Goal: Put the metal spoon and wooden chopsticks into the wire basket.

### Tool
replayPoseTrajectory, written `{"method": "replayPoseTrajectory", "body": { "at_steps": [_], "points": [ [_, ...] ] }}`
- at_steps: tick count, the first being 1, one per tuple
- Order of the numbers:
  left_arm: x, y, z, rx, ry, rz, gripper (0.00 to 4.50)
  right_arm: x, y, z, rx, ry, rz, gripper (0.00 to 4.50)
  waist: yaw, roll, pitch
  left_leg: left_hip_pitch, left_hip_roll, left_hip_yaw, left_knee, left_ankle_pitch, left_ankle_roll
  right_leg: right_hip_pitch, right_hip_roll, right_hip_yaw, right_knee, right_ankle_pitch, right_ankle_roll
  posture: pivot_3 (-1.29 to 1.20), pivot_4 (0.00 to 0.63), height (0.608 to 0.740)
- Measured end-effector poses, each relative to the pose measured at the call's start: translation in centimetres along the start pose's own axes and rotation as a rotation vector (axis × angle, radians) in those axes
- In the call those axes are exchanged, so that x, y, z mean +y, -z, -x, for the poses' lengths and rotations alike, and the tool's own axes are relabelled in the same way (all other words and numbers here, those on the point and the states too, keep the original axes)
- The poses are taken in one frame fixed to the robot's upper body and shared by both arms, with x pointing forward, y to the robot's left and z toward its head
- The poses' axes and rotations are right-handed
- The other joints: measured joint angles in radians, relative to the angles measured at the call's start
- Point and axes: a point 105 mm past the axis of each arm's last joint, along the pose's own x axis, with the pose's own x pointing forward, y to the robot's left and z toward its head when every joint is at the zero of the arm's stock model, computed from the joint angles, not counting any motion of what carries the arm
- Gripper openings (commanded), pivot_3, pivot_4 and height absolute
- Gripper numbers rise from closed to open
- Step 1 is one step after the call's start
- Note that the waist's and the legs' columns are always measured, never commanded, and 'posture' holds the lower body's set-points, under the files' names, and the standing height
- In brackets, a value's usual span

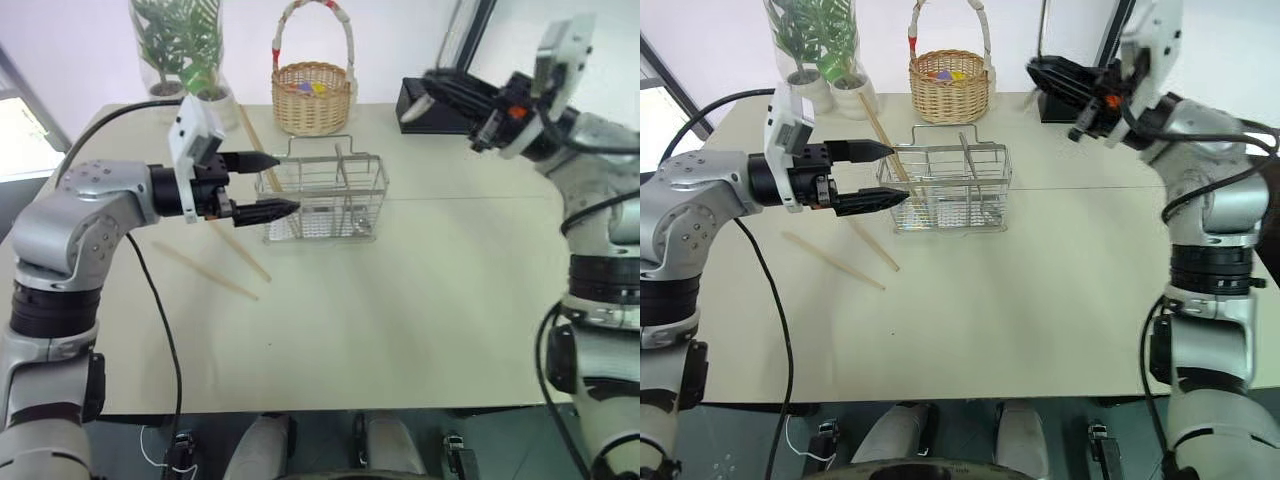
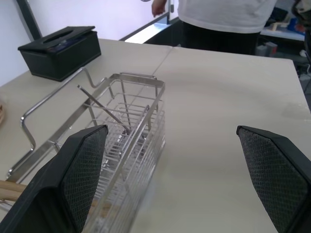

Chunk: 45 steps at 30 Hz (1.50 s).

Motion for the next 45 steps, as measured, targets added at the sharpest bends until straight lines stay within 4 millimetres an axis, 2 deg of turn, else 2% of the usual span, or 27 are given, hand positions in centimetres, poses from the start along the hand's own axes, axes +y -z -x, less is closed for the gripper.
{"method": "replayPoseTrajectory", "body": {
  "at_steps": [3, 6, 12, 16, 19, 26, 27, 31, 33, 36, 38, 40, 42, 45],
  "points": [
    [0.1, 0.0, -0.1, -0.004, -0.007, -0.001, 4.5, 0.6, 1.3, -1.3, 0.018, 0.053, -0.11, 0.05, 0.004, -0.001, 0.0, -0.001, -0.001, 0.0, 0.0, 0.0, 0.0, -0.001, 0.0, 0.0, 0.0, 0.0, 0.0, 0.0, 0.15, 0.655],
    [0.2, 0.0, -0.1, -0.005, -0.021, -0.001, 4.5, 0.8, 2.7, -2.1, 0.06, 0.094, -0.137, 0.05, 0.003, -0.001, 0.0, -0.001, -0.002, -0.001, 0.0, 0.0, 0.001, -0.002, 0.0, 0.0, 0.0, 0.0, 0.0, 0.0, 0.15, 0.655],
    [0.6, -0.6, 0.5, -0.019, -0.059, -0.012, 4.5, 0.4, 5.6, -1.8, 0.136, 0.152, -0.187, 0.05, -0.002, -0.001, -0.001, -0.001, -0.002, 0.0, -0.001, 0.0, 0.002, -0.001, 0.001, 0.0, 0.001, 0.0, 0.0, 0.0, 0.15, 0.655],
    [0.5, -1.1, 0.7, -0.026, -0.071, -0.032, 4.5, 1.1, 7.9, -1.4, 0.198, 0.154, -0.218, 0.05, -0.004, -0.001, -0.001, -0.001, -0.002, 0.0, -0.001, 0.0, 0.002, -0.001, 0.001, 0.0, 0.001, 0.0, 0.0, 0.0, 0.15, 0.655],
    [0.4, -1.1, 0.8, -0.025, -0.078, -0.025, 4.5, 1.7, 9.5, -1.0, 0.246, 0.146, -0.246, 0.95, -0.003, -0.001, -0.001, -0.001, -0.002, 0.0, 0.0, 0.0, 0.001, -0.001, 0.002, 0.0, 0.001, 0.0, 0.0, 0.0, 0.15, 0.655],
    [1.0, -1.3, 1.2, -0.031, -0.131, -0.019, 4.5, 1.8, 10.1, -1.0, 0.265, 0.162, -0.261, 4.46, -0.003, -0.001, -0.001, -0.001, 0.0, -0.001, 0.0, 0.0, 0.001, -0.001, 0.005, 0.0, 0.001, 0.0, 0.0, 0.0, 0.15, 0.655],
    [1.2, -1.3, 1.3, -0.036, -0.148, -0.017, 4.5, 1.7, 10.1, -0.9, 0.267, 0.168, -0.256, 4.46, -0.003, -0.001, -0.001, -0.001, 0.0, -0.001, 0.0, 0.0, 0.001, -0.001, 0.005, 0.0, 0.001, 0.0, 0.0, 0.0, 0.15, 0.655],
    [2.1, -1.7, 2.0, -0.061, -0.232, -0.003, 4.5, 1.0, 9.6, -0.5, 0.266, 0.183, -0.232, 4.46, -0.001, -0.001, 0.0, -0.001, 0.0, -0.001, 0.0, 0.0, 0.001, -0.001, 0.005, 0.0, 0.001, 0.0, 0.0, 0.0, 0.15, 0.655],
    [2.9, -2.0, 2.7, -0.08, -0.3, 0.012, 4.5, 0.5, 8.3, -0.1, 0.238, 0.18, -0.21, 4.46, -0.001, -0.001, 0.0, -0.001, 0.0, -0.001, 0.0, 0.0, 0.001, -0.001, 0.005, 0.0, 0.001, 0.0, 0.0, 0.0, 0.15, 0.655],
    [4.2, -2.4, 4.2, -0.108, -0.429, 0.062, 4.5, 0.4, 5.0, 0.4, 0.166, 0.105, -0.154, 4.46, -0.001, -0.001, 0.0, -0.001, 0.0, -0.001, -0.001, 0.0, 0.001, -0.001, 0.005, 0.0, 0.001, 0.0, 0.0, 0.0, 0.15, 0.655],
    [5.8, -2.3, 6.0, -0.117, -0.587, 0.124, 4.5, 1.0, 1.9, 1.5, 0.125, 0.008, -0.081, 4.46, 0.0, -0.002, -0.001, -0.001, 0.0, -0.001, -0.001, 0.0, 0.001, -0.001, 0.006, 0.0, 0.0, 0.0, 0.0, 0.0, 0.15, 0.655],
    [7.1, -2.1, 7.6, -0.107, -0.735, 0.188, 4.5, 2.0, 0.3, 2.2, 0.117, -0.076, -0.034, 4.46, 0.0, -0.002, -0.001, -0.001, 0.0, -0.002, -0.001, 0.0, 0.002, 0.0, 0.006, 0.0, 0.0, 0.0, 0.0, 0.0, 0.15, 0.655],
    [8.6, -0.5, 10.2, -0.063, -0.943, 0.317, 4.5, 3.7, -0.6, 3.2, 0.135, -0.183, -0.01, 4.46, 0.001, -0.004, -0.002, 0.0, 0.0, -0.002, -0.001, 0.0, 0.002, 0.001, 0.006, 0.0, -0.001, 0.0, 0.001, 0.0, 0.15, 0.655],
    [9.6, 4.0, 14.1, 0.035, -1.225, 0.606, 4.5, 5.4, -0.3, 4.5, 0.178, -0.279, -0.032, 4.46, -0.001, -0.006, -0.003, 0.001, 0.001, -0.001, -0.001, 0.0, 0.002, 0.002, 0.007, 0.0, -0.001, 0.0, 0.001, 0.0, 0.15, 0.655]
  ]
}}
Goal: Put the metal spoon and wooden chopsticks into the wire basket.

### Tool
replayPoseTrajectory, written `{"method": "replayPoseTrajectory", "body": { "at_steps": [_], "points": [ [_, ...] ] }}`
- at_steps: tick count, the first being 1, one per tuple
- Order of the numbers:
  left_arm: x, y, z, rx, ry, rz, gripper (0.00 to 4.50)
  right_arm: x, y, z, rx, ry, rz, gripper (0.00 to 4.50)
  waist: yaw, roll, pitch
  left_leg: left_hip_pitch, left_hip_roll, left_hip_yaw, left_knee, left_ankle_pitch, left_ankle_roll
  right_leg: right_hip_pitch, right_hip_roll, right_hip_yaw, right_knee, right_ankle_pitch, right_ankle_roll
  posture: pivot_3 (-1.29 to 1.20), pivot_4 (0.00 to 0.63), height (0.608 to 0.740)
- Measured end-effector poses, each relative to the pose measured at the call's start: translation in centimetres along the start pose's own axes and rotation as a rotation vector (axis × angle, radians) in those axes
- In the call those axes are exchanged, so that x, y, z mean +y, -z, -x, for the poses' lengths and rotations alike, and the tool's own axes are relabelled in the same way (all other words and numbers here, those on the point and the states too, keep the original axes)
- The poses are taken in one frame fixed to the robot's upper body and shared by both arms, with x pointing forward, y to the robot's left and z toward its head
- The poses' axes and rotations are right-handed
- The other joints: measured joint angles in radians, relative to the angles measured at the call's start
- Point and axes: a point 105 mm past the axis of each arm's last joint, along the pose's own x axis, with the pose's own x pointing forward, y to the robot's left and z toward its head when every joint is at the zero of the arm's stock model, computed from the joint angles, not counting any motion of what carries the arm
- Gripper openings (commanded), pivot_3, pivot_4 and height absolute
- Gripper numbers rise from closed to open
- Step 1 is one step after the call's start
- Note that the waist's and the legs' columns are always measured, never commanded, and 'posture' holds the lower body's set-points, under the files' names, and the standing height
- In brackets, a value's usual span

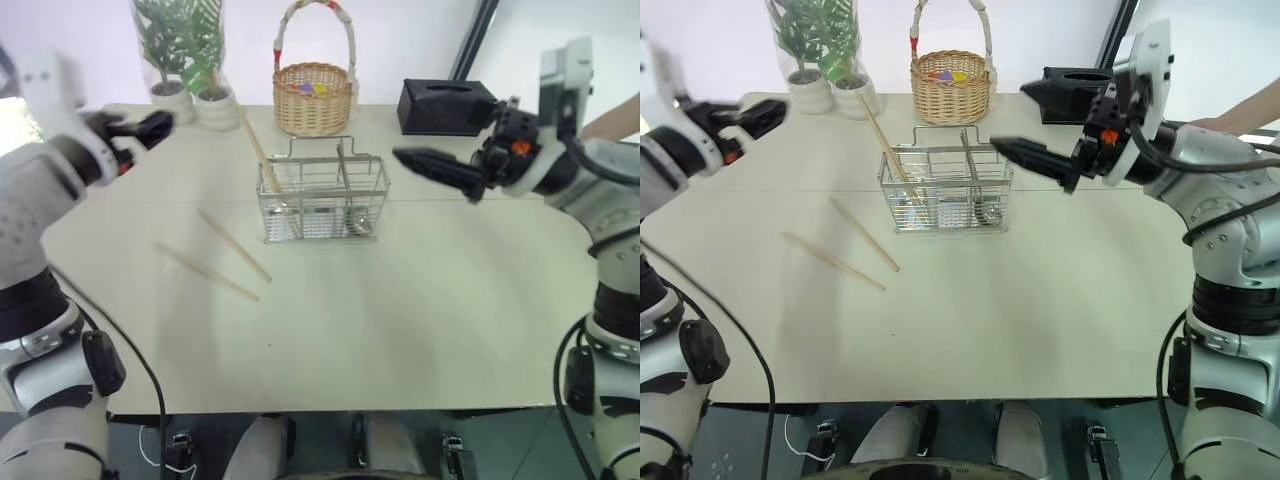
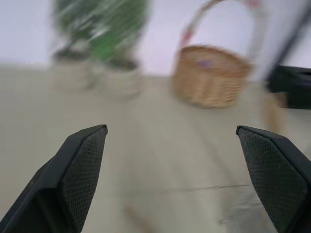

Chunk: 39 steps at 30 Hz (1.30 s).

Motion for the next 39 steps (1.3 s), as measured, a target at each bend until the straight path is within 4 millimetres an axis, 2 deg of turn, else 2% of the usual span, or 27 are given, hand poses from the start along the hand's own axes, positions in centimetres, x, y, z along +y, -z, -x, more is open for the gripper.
{"method": "replayPoseTrajectory", "body": {
  "at_steps": [3, 6, 12, 16, 27, 30, 31, 32, 37, 39],
  "points": [
    [3.3, 3.2, -0.1, 0.14, -0.26, 0.189, 4.5, 1.7, 0.4, -0.2, 0.002, -0.065, -0.022, 4.46, 0.005, -0.004, 0.001, 0.0, 0.001, -0.001, 0.001, 0.001, -0.002, 0.0, 0.001, 0.0, 0.0, 0.001, 0.001, 0.0, 0.15, 0.655],
    [4.2, 6.0, -0.3, 0.231, -0.409, 0.25, 4.5, 2.6, 0.7, -0.5, -0.005, -0.085, -0.031, 4.46, 0.011, -0.007, 0.0, 0.0, 0.001, -0.001, 0.002, 0.001, -0.005, 0.0, 0.001, 0.0, 0.0, 0.001, 0.002, 0.0, 0.15, 0.655],
    [2.0, 8.6, -1.7, 0.352, -0.469, 0.262, 4.5, 3.8, 2.0, -1.4, -0.013, -0.099, -0.084, 4.46, 0.04, -0.01, 0.0, -0.002, 0.001, 0.0, 0.002, 0.003, -0.011, -0.001, 0.001, 0.0, 0.0, 0.002, 0.002, 0.0, 0.15, 0.655],
    [1.4, 10.5, -2.5, 0.448, -0.487, 0.259, 4.5, 4.0, 2.4, -1.5, -0.013, -0.078, -0.097, 4.46, 0.049, -0.01, 0.0, -0.003, 0.001, 0.0, 0.002, 0.004, -0.012, -0.002, 0.001, 0.001, 0.0, 0.002, 0.002, 0.0, 0.15, 0.655],
    [-0.1, 13.1, -5.9, 0.512, -0.488, 0.276, 4.5, 4.6, 3.0, -1.7, -0.032, -0.031, -0.148, 4.46, 0.054, -0.011, -0.001, -0.003, 0.001, 0.0, 0.002, 0.003, -0.012, -0.002, 0.0, 0.0, 0.0, 0.002, 0.002, 0.0, 0.15, 0.655],
    [-0.5, 13.2, -6.8, 0.497, -0.481, 0.288, 3.67, 4.5, 3.1, -1.7, -0.042, -0.013, -0.165, 4.5, 0.055, -0.01, -0.001, -0.003, 0.001, 0.0, 0.002, 0.001, -0.009, -0.002, 0.0, 0.0, 0.001, 0.002, 0.002, 0.0, 0.15, 0.655],
    [-0.4, 13.3, -7.0, 0.491, -0.489, 0.292, 3.24, 4.5, 3.1, -1.7, -0.043, -0.008, -0.168, 4.5, 0.055, -0.009, -0.001, -0.002, 0.001, 0.0, 0.002, 0.001, -0.009, -0.002, 0.0, 0.0, 0.001, 0.002, 0.002, 0.0, 0.15, 0.655],
    [-0.3, 13.3, -7.1, 0.488, -0.491, 0.297, 2.63, 4.5, 3.1, -1.7, -0.044, -0.005, -0.169, 4.5, 0.055, -0.009, -0.001, -0.002, 0.001, 0.0, 0.002, 0.001, -0.009, -0.002, 0.0, 0.0, 0.001, 0.002, 0.002, 0.0, 0.15, 0.655],
    [-0.3, 13.5, -7.6, 0.483, -0.495, 0.319, 0.19, 4.6, 3.0, -1.7, -0.046, 0.003, -0.164, 4.5, 0.056, -0.009, -0.001, -0.002, 0.001, 0.0, 0.002, 0.002, -0.009, -0.002, 0.0, 0.0, 0.001, 0.002, 0.003, 0.0, 0.15, 0.655],
    [-0.4, 13.5, -7.7, 0.48, -0.495, 0.335, 0.09, 4.5, 2.9, -1.7, -0.051, 0.006, -0.168, 4.5, 0.055, -0.009, -0.001, -0.002, 0.0, 0.0, 0.002, 0.002, -0.008, -0.002, 0.0, 0.0, 0.001, 0.002, 0.003, 0.0, 0.15, 0.655]
  ]
}}
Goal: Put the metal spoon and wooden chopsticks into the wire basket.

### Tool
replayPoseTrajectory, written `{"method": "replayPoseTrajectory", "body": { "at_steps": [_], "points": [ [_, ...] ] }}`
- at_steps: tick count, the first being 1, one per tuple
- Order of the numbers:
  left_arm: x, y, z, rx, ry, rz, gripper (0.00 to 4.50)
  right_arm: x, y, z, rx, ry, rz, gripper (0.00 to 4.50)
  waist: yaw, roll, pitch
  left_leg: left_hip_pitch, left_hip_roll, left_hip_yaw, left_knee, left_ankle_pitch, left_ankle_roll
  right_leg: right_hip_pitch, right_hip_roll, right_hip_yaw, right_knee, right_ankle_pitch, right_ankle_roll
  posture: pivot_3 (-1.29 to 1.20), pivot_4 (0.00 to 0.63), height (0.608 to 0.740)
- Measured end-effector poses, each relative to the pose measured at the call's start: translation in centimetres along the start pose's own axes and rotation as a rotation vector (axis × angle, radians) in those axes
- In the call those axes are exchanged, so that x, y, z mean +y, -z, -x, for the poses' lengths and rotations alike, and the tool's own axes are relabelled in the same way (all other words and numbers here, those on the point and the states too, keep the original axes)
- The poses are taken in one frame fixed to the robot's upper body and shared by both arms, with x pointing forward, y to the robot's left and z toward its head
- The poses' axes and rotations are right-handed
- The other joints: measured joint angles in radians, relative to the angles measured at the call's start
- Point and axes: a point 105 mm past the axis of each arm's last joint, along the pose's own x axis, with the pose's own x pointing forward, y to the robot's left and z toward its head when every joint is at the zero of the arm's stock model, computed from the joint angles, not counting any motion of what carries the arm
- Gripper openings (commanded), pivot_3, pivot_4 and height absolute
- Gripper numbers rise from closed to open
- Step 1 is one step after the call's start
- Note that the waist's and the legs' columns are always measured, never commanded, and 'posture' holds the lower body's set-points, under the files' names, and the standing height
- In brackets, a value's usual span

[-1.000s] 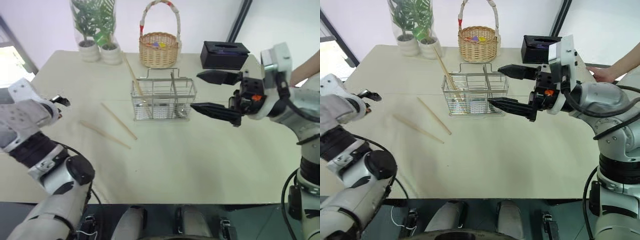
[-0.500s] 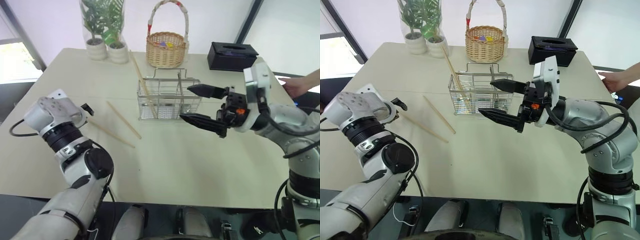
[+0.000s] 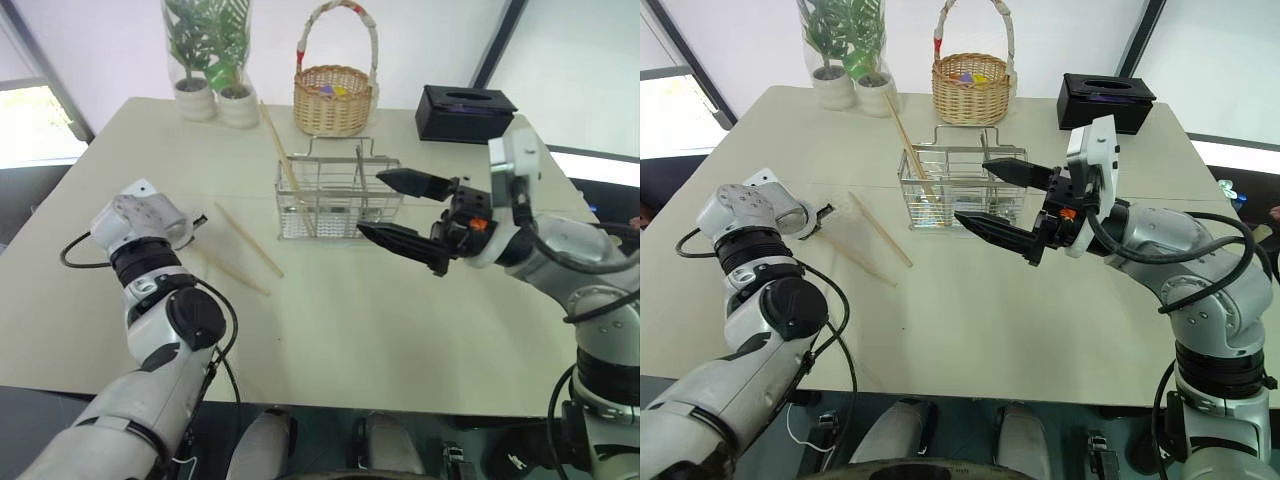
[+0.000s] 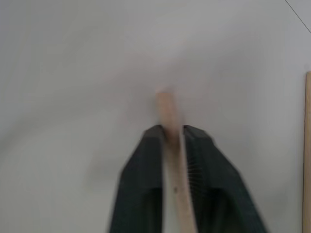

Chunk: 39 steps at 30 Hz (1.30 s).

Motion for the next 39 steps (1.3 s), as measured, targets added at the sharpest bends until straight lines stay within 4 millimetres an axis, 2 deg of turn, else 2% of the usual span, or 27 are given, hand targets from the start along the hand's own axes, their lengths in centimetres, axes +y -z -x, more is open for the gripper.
{"method": "replayPoseTrajectory", "body": {
  "at_steps": [7, 10, 12, 16, 19, 20, 22, 25, 26, 28, 30, 36, 39],
  "points": [
    [0.0, -0.4, -0.1, 0.009, 0.017, 0.029, 0.09, -0.2, -0.3, 0.1, -0.014, 0.011, 0.005, 4.5, -0.002, 0.0, 0.0, 0.0, 0.0, 0.0, 0.0, 0.0, 0.001, -0.001, 0.0, 0.0, 0.0, 0.0, 0.0, 0.0, 0.15, 0.655],
    [0.3, -1.3, 0.0, -0.023, 0.011, 0.017, 0.09, -0.3, -0.2, 0.2, -0.016, 0.012, 0.005, 4.5, -0.003, 0.0, 0.0, -0.001, 0.0, 0.0, 0.0, 0.001, 0.001, -0.001, 0.001, 0.0, 0.0, 0.0, 0.0, 0.0, 0.15, 0.655],
    [0.9, -3.3, 0.3, -0.105, 0.017, -0.003, 0.09, -0.6, -0.1, 0.3, -0.005, 0.018, 0.011, 4.5, -0.005, -0.001, 0.001, -0.001, 0.001, 0.0, 0.0, 0.001, 0.001, -0.003, 0.001, 0.0, 0.0, 0.0, 0.0, 0.0, 0.15, 0.655],
    [2.2, -9.8, 2.7, -0.376, 0.082, -0.007, 0.09, -0.9, 0.6, 0.9, 0.032, 0.029, 0.003, 4.5, -0.006, -0.001, 0.001, -0.002, 0.001, 0.001, -0.002, 0.003, -0.003, -0.005, 0.001, 0.001, 0.0, 0.0, -0.001, 0.0, 0.15, 0.655],
    [0.4, -14.3, 6.2, -0.597, 0.259, -0.036, 0.09, -0.9, 1.0, 1.3, 0.063, 0.029, 0.006, 4.5, 0.003, -0.003, 0.001, -0.004, 0.001, 0.0, -0.001, 0.003, -0.003, -0.006, 0.001, 0.001, -0.001, 0.0, -0.001, 0.0, 0.15, 0.655],
    [-1.3, -16.1, 8.7, -0.698, 0.384, -0.041, 0.09, -0.9, 1.3, 1.6, 0.078, 0.029, 0.003, 4.5, 0.006, -0.004, 0.001, -0.004, 0.0, 0.0, -0.001, 0.002, -0.001, -0.006, 0.0, 0.0, -0.002, 0.001, -0.001, 0.0, 0.15, 0.655],
    [-3.4, -17.6, 11.8, -0.797, 0.536, -0.06, 0.09, -0.8, 1.7, 1.8, 0.092, 0.033, -0.005, 4.5, 0.006, -0.004, 0.001, -0.003, -0.002, 0.0, 0.0, 0.0, 0.003, -0.005, -0.002, 0.0, -0.003, 0.001, -0.001, 0.0, 0.15, 0.655],
    [-7.4, -19.0, 18.3, -0.908, 0.88, -0.05, 0.09, -0.7, 2.3, 2.2, 0.108, 0.051, -0.014, 4.5, 0.0, -0.004, 0.001, -0.004, -0.002, 0.0, 0.002, -0.001, 0.005, -0.001, -0.003, 0.0, -0.003, 0.001, -0.001, 0.0, 0.15, 0.655],
    [-8.4, -19.2, 20.5, -0.936, 0.974, -0.049, 0.09, -0.6, 2.5, 2.2, 0.112, 0.057, -0.015, 4.5, -0.004, -0.004, 0.001, -0.004, -0.002, 0.001, 0.001, -0.002, 0.006, -0.001, -0.003, 0.0, -0.004, 0.001, 0.0, 0.0, 0.15, 0.655],
    [-9.9, -19.2, 23.4, -0.976, 1.095, -0.076, 0.09, -0.5, 2.9, 2.5, 0.119, 0.071, -0.014, 4.5, -0.007, -0.002, 0.001, -0.002, -0.002, 0.002, -0.001, -0.002, 0.006, -0.001, -0.003, 0.0, -0.004, 0.001, 0.0, 0.0, 0.15, 0.655],
    [-11.7, -18.1, 25.4, -0.983, 1.197, -0.125, 0.09, -0.3, 3.3, 2.8, 0.127, 0.088, -0.014, 4.5, -0.007, -0.001, 0.001, -0.001, -0.001, 0.002, -0.002, -0.001, 0.006, -0.001, -0.004, 0.0, -0.003, 0.0, 0.0, 0.0, 0.15, 0.655],
    [-15.8, -13.8, 26.4, -0.898, 1.352, -0.28, 0.09, 0.0, 3.5, 3.1, 0.128, 0.13, -0.001, 4.5, -0.008, 0.0, 0.002, -0.001, 0.0, 0.002, 0.0, -0.001, 0.006, 0.0, 0.0, 0.001, -0.003, 0.001, 0.0, 0.0, 0.15, 0.655],
    [-17.4, -11.2, 25.6, -0.869, 1.373, -0.388, 0.09, -0.3, 3.4, 3.6, 0.118, 0.181, 0.007, 4.5, -0.004, 0.001, 0.001, 0.0, 0.0, 0.001, 0.0, -0.001, 0.006, 0.0, 0.0, 0.001, -0.002, 0.001, 0.0, 0.0, 0.15, 0.655]
  ]
}}
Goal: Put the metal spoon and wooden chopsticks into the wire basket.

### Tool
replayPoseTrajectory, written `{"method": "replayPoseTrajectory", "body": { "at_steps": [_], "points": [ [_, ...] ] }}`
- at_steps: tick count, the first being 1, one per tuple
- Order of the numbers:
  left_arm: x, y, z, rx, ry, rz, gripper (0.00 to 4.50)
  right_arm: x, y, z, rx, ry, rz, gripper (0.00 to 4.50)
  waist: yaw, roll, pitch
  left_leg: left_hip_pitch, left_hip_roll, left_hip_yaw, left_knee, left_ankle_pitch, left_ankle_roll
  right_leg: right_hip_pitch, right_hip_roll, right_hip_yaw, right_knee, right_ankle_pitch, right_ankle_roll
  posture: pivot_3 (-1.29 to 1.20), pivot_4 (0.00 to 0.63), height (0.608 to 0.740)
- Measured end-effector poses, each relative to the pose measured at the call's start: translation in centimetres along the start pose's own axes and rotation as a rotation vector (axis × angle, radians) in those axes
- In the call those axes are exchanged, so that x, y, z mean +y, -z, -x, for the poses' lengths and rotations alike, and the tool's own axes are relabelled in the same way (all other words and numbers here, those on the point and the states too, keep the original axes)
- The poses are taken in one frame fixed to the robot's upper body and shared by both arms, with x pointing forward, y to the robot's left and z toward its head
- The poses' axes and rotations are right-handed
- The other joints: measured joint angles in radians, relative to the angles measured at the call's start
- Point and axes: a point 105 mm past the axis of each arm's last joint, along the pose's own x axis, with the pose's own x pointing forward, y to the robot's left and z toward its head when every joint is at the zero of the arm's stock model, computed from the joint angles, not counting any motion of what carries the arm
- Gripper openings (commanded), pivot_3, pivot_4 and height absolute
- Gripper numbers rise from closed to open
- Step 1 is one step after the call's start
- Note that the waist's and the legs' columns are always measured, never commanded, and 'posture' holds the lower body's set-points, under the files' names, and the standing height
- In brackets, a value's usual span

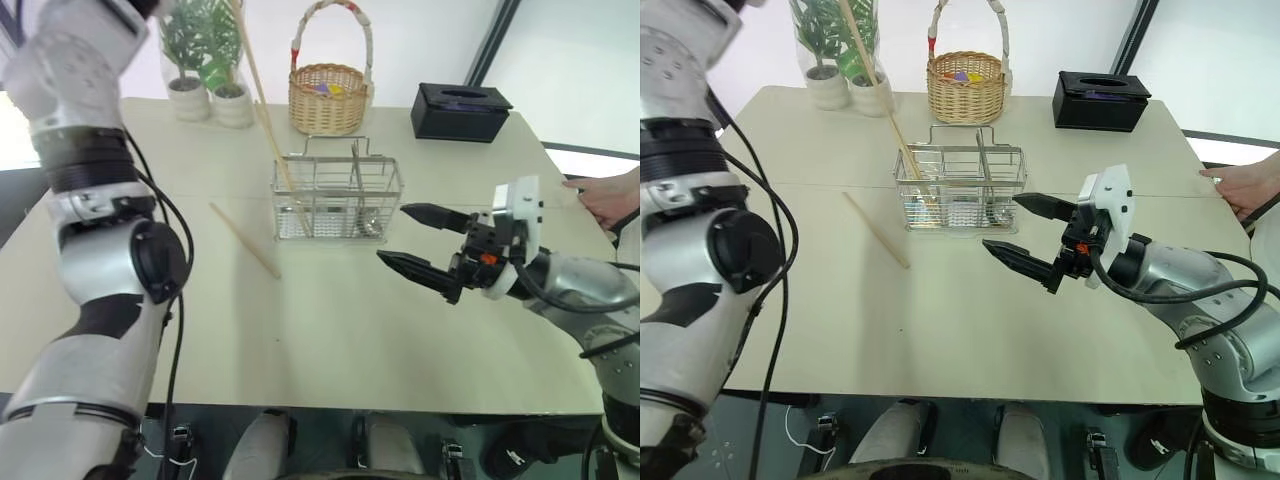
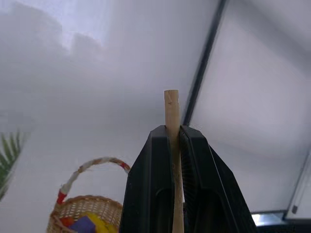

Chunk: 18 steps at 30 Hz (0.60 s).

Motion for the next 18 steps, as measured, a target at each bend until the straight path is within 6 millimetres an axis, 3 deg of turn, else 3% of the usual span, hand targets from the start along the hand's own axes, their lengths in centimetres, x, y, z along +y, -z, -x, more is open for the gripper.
{"method": "replayPoseTrajectory", "body": {
  "at_steps": [4, 6, 16, 17, 18],
  "points": [
    [-0.4, 6.1, 0.2, 0.131, 0.027, 0.027, 0.09, -0.2, -0.2, 0.5, -0.015, 0.052, 0.001, 4.5, 0.001, 0.0, 0.0, -0.001, 0.0, -0.001, 0.0, 0.0, 0.0, 0.0, 0.0, 0.0, -0.001, 0.0, 0.0, 0.0, 0.15, 0.655],
    [-0.6, 8.1, 0.5, 0.163, 0.034, 0.044, 0.09, -0.3, -0.3, 0.7, -0.017, 0.073, 0.001, 4.5, -0.001, 0.0, 0.001, -0.001, 0.0, -0.001, 0.0, 0.0, 0.0, 0.0, 0.0, 0.0, -0.001, 0.0, 0.0, 0.0, 0.15, 0.655],
    [-1.8, 13.4, 2.3, 0.207, 0.08, -0.097, 0.09, -0.7, -1.0, 0.7, -0.044, 0.109, -0.002, 4.5, 0.002, 0.002, 0.001, -0.001, 0.0, -0.001, 0.0, 0.0, 0.001, 0.001, 0.001, 0.0, -0.005, 0.0, -0.001, 0.0, 0.15, 0.655],
    [-1.9, 13.7, 2.5, 0.211, 0.084, -0.096, 0.84, -0.7, -1.1, 0.7, -0.048, 0.109, 0.001, 4.5, 0.002, 0.002, 0.001, -0.002, 0.0, -0.001, 0.0, 0.0, 0.001, 0.001, 0.001, 0.0, -0.005, 0.0, -0.001, 0.0, 0.15, 0.655],
    [-2.1, 13.9, 2.7, 0.208, 0.086, -0.094, 1.22, -0.8, -1.3, 0.6, -0.052, 0.109, 0.006, 4.5, 0.002, 0.002, 0.001, -0.001, 0.0, -0.001, 0.0, 0.0, 0.001, 0.002, 0.001, 0.0, -0.006, 0.0, -0.001, 0.0, 0.15, 0.655]
  ]
}}
